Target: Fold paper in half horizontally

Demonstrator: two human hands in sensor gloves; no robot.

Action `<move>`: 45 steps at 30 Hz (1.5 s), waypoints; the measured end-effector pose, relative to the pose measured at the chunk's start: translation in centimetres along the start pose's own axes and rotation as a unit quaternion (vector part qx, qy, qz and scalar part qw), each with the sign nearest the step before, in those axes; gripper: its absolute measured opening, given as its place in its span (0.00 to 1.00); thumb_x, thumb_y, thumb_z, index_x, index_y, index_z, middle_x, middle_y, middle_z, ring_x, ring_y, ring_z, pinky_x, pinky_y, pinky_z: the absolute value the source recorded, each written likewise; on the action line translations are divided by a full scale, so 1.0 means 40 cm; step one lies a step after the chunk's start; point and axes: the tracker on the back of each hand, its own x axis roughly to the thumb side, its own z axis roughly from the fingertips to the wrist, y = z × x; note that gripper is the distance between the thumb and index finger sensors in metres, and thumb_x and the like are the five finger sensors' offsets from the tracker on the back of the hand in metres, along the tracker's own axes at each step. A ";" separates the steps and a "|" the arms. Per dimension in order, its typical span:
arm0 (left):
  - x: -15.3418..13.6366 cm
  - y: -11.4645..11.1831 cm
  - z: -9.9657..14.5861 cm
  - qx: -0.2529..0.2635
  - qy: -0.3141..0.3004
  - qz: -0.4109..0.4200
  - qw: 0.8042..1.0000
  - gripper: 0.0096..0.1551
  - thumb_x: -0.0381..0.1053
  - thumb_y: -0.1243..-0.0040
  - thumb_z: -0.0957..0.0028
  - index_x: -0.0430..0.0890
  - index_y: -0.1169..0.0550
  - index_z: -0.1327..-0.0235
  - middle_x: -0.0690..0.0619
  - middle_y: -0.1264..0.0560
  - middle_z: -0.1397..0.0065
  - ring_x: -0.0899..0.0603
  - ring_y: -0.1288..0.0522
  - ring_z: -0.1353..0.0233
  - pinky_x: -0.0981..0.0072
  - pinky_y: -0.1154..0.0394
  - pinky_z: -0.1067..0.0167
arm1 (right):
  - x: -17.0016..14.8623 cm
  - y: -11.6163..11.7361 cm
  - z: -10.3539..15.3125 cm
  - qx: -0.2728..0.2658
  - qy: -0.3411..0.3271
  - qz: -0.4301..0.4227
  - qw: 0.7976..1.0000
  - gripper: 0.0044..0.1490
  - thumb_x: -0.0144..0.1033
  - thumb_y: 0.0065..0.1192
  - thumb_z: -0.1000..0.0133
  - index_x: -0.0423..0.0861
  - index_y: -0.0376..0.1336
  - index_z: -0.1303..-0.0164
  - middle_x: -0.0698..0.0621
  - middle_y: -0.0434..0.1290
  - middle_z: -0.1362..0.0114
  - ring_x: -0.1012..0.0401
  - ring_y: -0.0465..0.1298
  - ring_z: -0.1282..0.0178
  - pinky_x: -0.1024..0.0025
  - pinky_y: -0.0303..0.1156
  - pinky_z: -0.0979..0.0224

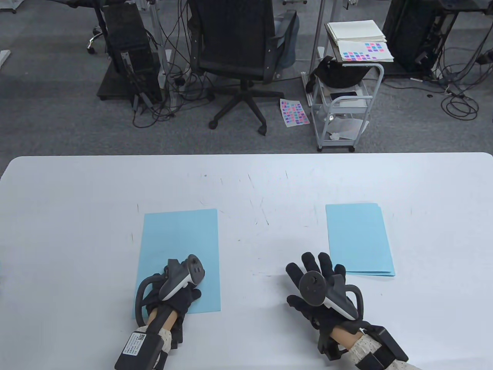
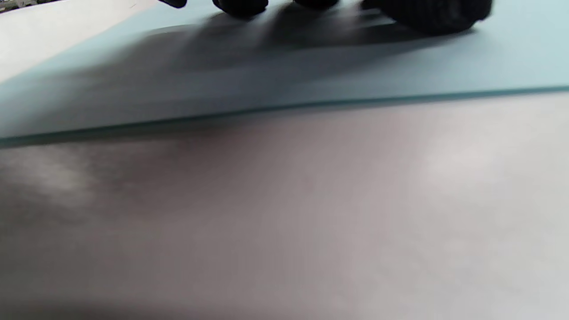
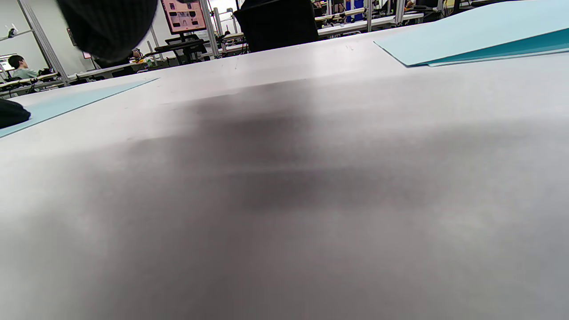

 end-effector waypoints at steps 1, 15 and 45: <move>0.009 0.000 0.003 0.001 -0.001 -0.005 1.000 0.36 0.64 0.46 0.60 0.81 0.41 0.37 0.73 0.48 0.18 0.47 0.45 0.13 0.47 0.45 0.15 | -0.001 0.000 0.000 0.000 0.001 -0.001 1.000 0.50 0.56 0.58 0.49 0.66 0.40 0.21 0.54 0.27 0.13 0.44 0.23 0.18 0.32 0.24 0.24; 0.184 0.017 0.043 -0.009 -0.026 -0.045 0.999 0.36 0.65 0.46 0.57 0.78 0.42 0.35 0.69 0.48 0.17 0.45 0.44 0.13 0.46 0.44 0.16 | -0.021 -0.005 -0.008 0.001 0.012 -0.013 1.000 0.50 0.56 0.58 0.49 0.66 0.40 0.21 0.54 0.28 0.13 0.44 0.23 0.18 0.32 0.24 0.23; 0.182 0.116 0.116 0.103 -0.052 -0.044 0.992 0.37 0.69 0.50 0.58 0.80 0.43 0.31 0.68 0.48 0.14 0.47 0.44 0.12 0.46 0.44 0.15 | 0.051 0.000 -0.012 0.026 -0.053 -0.022 0.998 0.44 0.52 0.56 0.47 0.65 0.44 0.21 0.57 0.37 0.11 0.44 0.29 0.16 0.33 0.27 0.23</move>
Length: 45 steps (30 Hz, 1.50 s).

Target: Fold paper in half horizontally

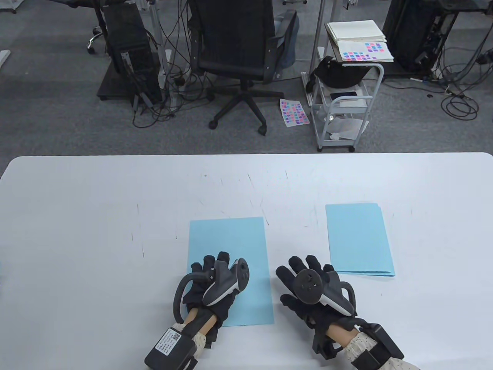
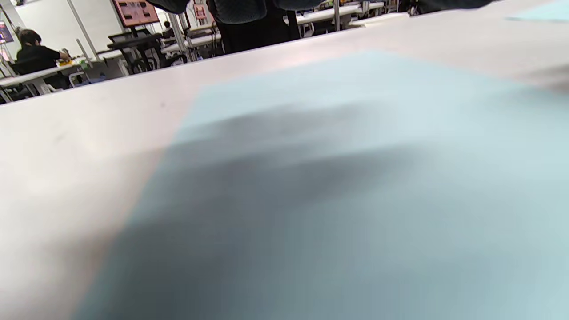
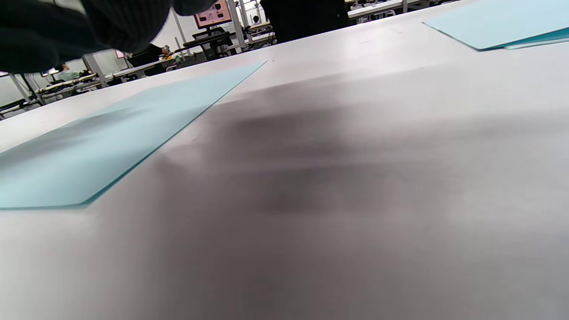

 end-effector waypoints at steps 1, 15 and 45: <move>-0.015 0.014 0.000 0.008 0.005 0.002 1.000 0.37 0.69 0.50 0.58 0.80 0.43 0.31 0.68 0.48 0.14 0.47 0.44 0.12 0.46 0.44 0.15 | 0.013 0.007 -0.005 0.011 -0.006 0.003 1.000 0.43 0.52 0.56 0.47 0.66 0.44 0.21 0.58 0.38 0.11 0.45 0.30 0.16 0.33 0.27 0.23; -0.171 0.057 -0.089 -0.002 0.054 0.025 0.998 0.46 0.71 0.51 0.60 0.76 0.52 0.27 0.68 0.53 0.12 0.47 0.51 0.10 0.44 0.49 0.14 | 0.050 0.092 -0.065 0.122 0.010 0.022 0.992 0.42 0.52 0.56 0.47 0.68 0.44 0.23 0.65 0.38 0.13 0.49 0.30 0.15 0.34 0.27 0.22; -0.239 -0.087 -0.396 -0.150 0.129 0.101 0.975 0.39 0.71 0.52 0.61 0.83 0.49 0.34 0.70 0.60 0.14 0.48 0.60 0.12 0.44 0.54 0.14 | 0.048 0.090 -0.068 0.136 0.011 0.018 0.990 0.42 0.51 0.55 0.47 0.69 0.43 0.24 0.65 0.36 0.13 0.48 0.30 0.15 0.35 0.27 0.22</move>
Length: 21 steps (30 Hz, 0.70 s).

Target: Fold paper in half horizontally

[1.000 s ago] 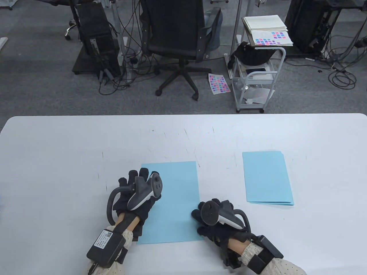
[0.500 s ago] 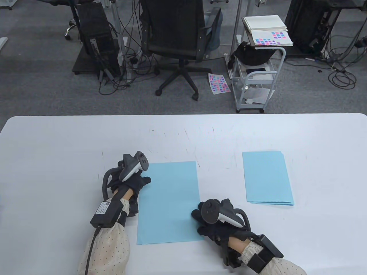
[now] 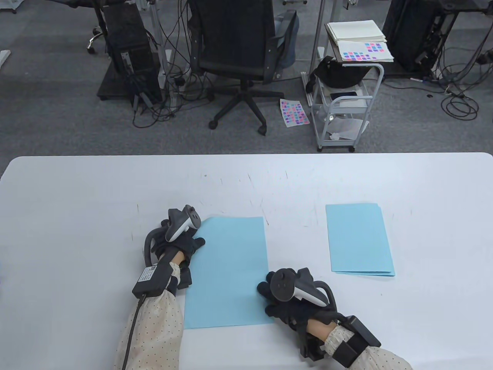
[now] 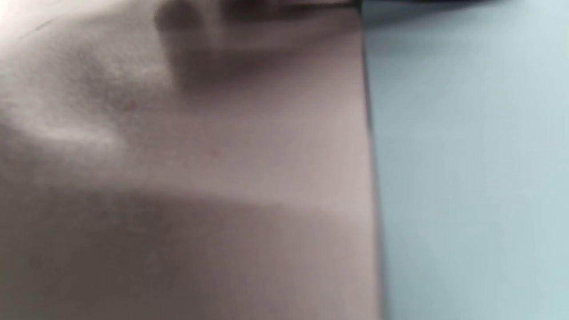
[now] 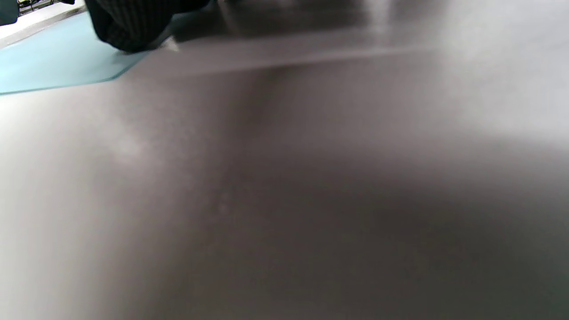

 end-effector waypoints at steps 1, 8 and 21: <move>0.001 0.003 0.005 0.007 -0.003 -0.004 1.000 0.39 0.71 0.51 0.60 0.84 0.48 0.34 0.69 0.59 0.14 0.48 0.60 0.12 0.44 0.53 0.14 | 0.000 0.000 0.000 0.000 0.000 0.001 1.000 0.42 0.51 0.55 0.46 0.69 0.43 0.24 0.65 0.36 0.13 0.48 0.30 0.15 0.35 0.27 0.22; -0.010 0.030 0.045 0.004 -0.032 0.050 0.998 0.38 0.69 0.48 0.59 0.85 0.46 0.35 0.65 0.46 0.14 0.48 0.52 0.12 0.44 0.49 0.14 | 0.001 -0.001 0.000 0.000 0.001 0.002 1.000 0.42 0.51 0.55 0.47 0.69 0.43 0.24 0.65 0.36 0.13 0.48 0.30 0.15 0.34 0.27 0.22; -0.033 0.067 0.098 0.042 -0.079 0.156 0.984 0.48 0.53 0.34 0.56 0.61 0.47 0.26 0.73 0.17 0.41 0.56 0.20 0.29 0.51 0.34 0.20 | 0.003 0.000 0.001 -0.001 0.003 0.005 1.000 0.42 0.52 0.55 0.47 0.69 0.43 0.24 0.65 0.36 0.13 0.48 0.30 0.15 0.35 0.27 0.22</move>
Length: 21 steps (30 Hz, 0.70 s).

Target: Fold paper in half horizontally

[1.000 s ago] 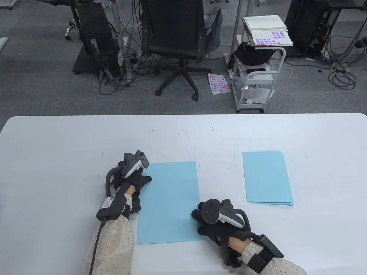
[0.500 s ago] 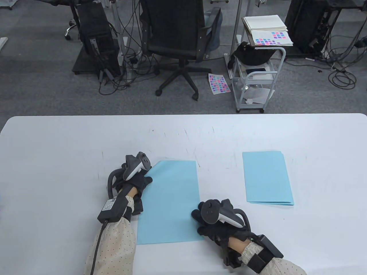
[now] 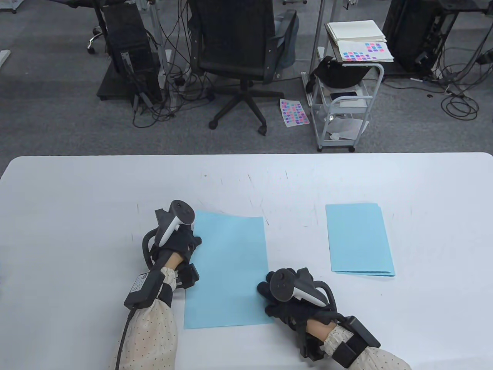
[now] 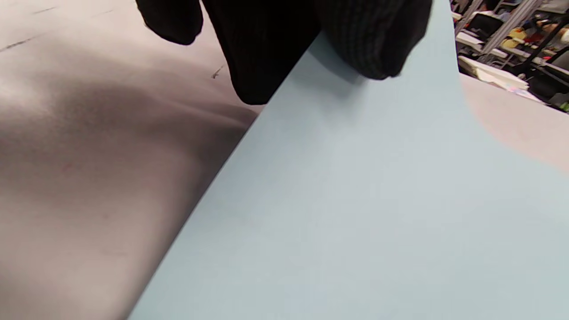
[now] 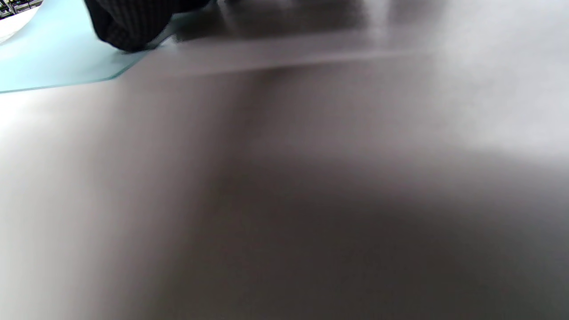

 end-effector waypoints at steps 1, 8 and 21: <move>0.000 0.003 0.005 0.003 -0.005 -0.001 1.000 0.43 0.54 0.34 0.56 0.65 0.42 0.28 0.74 0.16 0.42 0.56 0.20 0.29 0.52 0.34 0.20 | 0.000 0.000 0.000 0.000 0.001 0.000 1.000 0.42 0.52 0.55 0.46 0.69 0.43 0.24 0.65 0.36 0.13 0.48 0.30 0.15 0.35 0.27 0.22; -0.005 0.028 0.057 0.028 -0.028 0.012 0.999 0.24 0.57 0.37 0.56 0.74 0.23 0.45 0.73 0.15 0.38 0.55 0.22 0.25 0.51 0.34 0.20 | 0.004 0.000 -0.003 -0.002 0.009 0.003 1.000 0.42 0.52 0.54 0.46 0.69 0.42 0.23 0.65 0.36 0.13 0.48 0.30 0.15 0.35 0.27 0.22; -0.039 -0.001 0.151 0.023 -0.061 0.001 0.998 0.22 0.61 0.38 0.58 0.75 0.20 0.49 0.71 0.19 0.31 0.51 0.26 0.22 0.48 0.36 0.19 | 0.000 -0.004 -0.009 0.000 0.018 -0.010 1.000 0.42 0.52 0.53 0.46 0.69 0.42 0.23 0.66 0.35 0.13 0.48 0.30 0.15 0.35 0.27 0.21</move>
